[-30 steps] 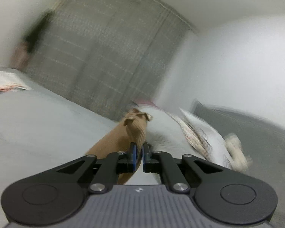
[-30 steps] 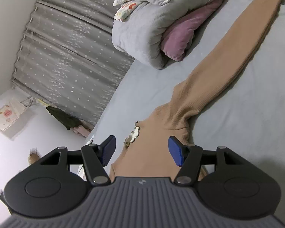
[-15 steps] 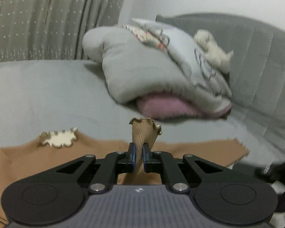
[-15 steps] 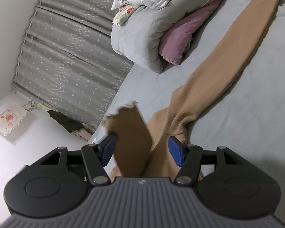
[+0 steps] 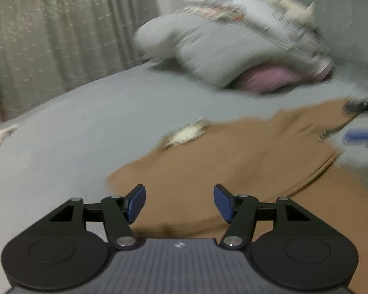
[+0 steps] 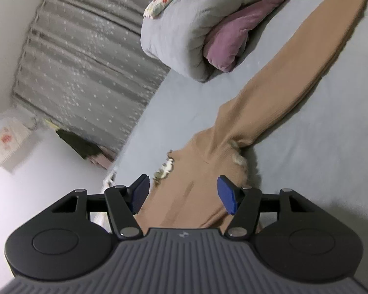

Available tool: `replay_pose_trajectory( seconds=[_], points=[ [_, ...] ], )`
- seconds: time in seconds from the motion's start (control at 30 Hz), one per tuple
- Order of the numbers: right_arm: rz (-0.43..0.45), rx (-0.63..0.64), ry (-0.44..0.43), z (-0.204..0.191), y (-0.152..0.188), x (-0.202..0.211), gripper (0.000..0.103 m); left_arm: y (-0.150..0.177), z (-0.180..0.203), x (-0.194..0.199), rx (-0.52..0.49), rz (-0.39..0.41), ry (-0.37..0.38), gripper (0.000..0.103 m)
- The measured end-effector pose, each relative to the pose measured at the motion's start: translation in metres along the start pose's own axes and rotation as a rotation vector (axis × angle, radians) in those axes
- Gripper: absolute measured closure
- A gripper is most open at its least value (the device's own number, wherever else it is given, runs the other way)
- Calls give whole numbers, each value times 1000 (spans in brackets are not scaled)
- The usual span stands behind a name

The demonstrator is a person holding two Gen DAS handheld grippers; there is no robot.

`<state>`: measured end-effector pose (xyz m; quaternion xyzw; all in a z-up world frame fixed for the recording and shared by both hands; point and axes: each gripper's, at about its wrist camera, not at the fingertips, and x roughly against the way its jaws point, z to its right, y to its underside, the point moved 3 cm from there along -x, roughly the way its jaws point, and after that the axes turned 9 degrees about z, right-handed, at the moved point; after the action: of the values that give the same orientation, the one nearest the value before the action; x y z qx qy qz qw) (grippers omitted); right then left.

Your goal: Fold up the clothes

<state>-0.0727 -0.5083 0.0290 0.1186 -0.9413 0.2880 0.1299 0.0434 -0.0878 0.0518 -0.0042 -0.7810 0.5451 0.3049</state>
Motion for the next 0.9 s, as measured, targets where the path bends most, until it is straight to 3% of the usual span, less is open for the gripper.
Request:
replay_pose_trajectory(
  seconds=[0.17,0.37,0.5,0.57,0.63,0.77,0.9],
  points=[
    [-13,45,36,0,4,-7,40,30,-31,5,-48,-34,-16,41],
    [-11,69,40,-3,11,-6,40,34,-21,-21,-117,-12,-44,41],
    [-6,62,31,-2,10,-5,40,35,-19,-38,-138,-8,-108,43],
    [-4,57,27,-1,10,-4,40,37,-27,-45,-100,-27,-123,72],
    [-1,54,25,-1,7,-6,40,37,-34,-48,-28,-38,-75,90],
    [5,61,12,-4,8,-5,40,39,-40,-40,38,-42,-95,91],
    [3,77,1,-9,7,-6,40,43,-57,-22,182,4,-63,91]
  ],
)
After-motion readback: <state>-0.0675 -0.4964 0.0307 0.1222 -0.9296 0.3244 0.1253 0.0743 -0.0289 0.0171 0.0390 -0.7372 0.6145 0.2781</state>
